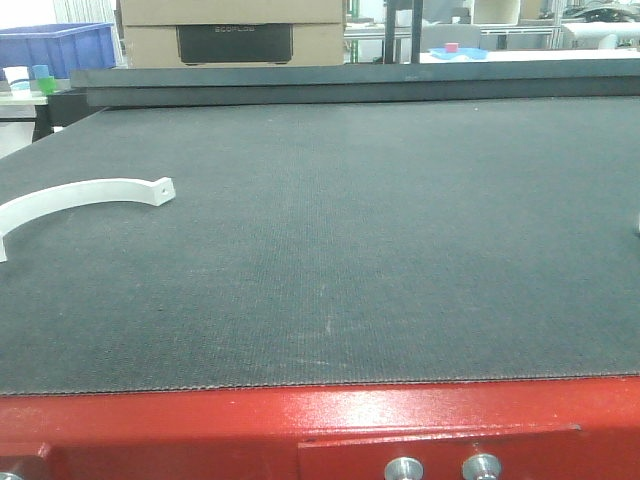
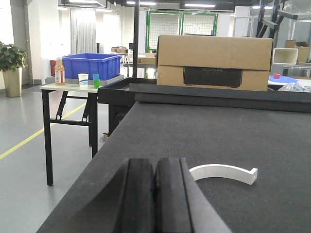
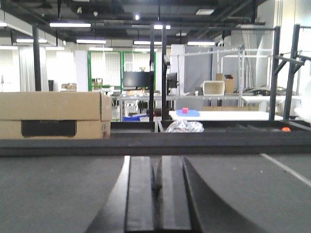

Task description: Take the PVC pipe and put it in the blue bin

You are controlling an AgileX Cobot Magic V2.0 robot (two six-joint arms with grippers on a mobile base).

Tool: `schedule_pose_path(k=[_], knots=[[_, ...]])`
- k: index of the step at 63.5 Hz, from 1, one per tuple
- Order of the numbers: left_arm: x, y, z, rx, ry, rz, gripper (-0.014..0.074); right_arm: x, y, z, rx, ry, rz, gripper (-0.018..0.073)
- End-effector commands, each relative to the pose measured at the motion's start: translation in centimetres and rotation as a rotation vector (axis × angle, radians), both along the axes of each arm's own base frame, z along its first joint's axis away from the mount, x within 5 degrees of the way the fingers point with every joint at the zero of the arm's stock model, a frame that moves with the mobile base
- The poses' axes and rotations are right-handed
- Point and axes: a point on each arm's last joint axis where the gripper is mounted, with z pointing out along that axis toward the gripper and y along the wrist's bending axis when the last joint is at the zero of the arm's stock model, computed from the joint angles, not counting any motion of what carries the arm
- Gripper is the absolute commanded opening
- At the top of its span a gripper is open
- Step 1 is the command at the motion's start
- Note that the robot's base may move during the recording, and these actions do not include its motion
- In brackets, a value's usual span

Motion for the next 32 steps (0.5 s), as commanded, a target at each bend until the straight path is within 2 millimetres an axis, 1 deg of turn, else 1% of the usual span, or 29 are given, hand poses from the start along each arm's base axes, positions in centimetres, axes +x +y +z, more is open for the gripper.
schedule_pose_path(k=[1,10,15,18,25,31,32], knots=[[-0.1,0.0,0.4,-0.005,-0.035,-0.001,-0.0111,0.4,0.0,1.0,0.009,0.030,0.010,-0.0163],[-0.3,0.0,1.2,0.007,-0.126,-0.003,-0.0111,1.2,-0.2,2.2,0.023,0.088,0.019,-0.0163],[-0.4,-0.1,1.7,0.009,-0.136,-0.003,-0.0111,1.8,-0.3,2.6,0.036,0.149,0.029,-0.0163],[-0.5,-0.1,2.3,0.008,-0.127,-0.002,-0.0111,2.1,-0.3,3.0,0.041,0.172,0.033,-0.0163],[-0.8,-0.1,3.5,-0.006,-0.031,0.000,-0.0111,2.7,-0.5,4.0,0.048,0.202,0.038,-0.0163],[-1.4,-0.1,5.3,0.012,-0.015,0.007,-0.0111,3.4,-0.6,4.9,0.054,0.233,0.050,-0.0163],[-1.5,-0.2,5.9,0.012,-0.022,0.007,-0.0111,3.6,-0.6,5.0,0.056,0.244,0.054,-0.0163]])
